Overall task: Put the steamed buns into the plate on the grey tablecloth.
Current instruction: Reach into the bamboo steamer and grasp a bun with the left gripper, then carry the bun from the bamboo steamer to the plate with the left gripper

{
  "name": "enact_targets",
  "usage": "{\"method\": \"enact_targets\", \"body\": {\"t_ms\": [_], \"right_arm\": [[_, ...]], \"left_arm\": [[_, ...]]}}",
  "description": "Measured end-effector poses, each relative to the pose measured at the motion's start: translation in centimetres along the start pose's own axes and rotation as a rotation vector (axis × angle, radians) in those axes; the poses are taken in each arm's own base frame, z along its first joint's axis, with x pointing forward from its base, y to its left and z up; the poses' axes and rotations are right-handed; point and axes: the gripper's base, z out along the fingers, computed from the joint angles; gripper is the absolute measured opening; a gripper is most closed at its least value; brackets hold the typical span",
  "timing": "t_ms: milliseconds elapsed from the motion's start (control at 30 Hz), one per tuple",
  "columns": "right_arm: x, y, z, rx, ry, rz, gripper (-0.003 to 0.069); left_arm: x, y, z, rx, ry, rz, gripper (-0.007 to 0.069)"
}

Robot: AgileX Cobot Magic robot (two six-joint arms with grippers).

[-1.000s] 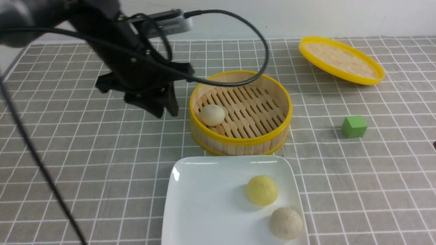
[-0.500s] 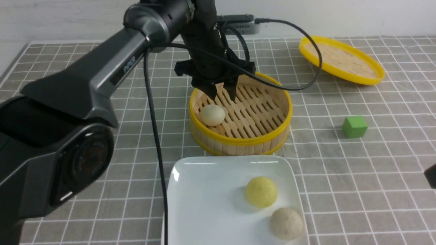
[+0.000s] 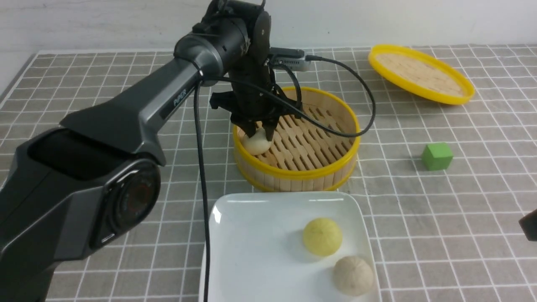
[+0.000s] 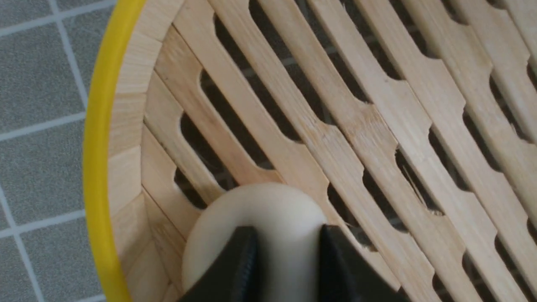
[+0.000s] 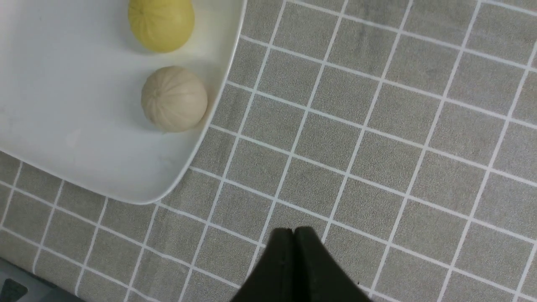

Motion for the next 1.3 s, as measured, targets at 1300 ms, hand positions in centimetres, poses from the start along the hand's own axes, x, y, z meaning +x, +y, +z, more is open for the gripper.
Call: {"method": "enact_targets", "body": {"t_ms": [1300], "right_arm": [[-0.1, 0.2, 0.0, -0.025, -0.013, 0.013, 0.0016]], "left_arm": [[21.0, -1.1, -4.6, 0.659, 0.09, 0.003, 0.0034]]}}
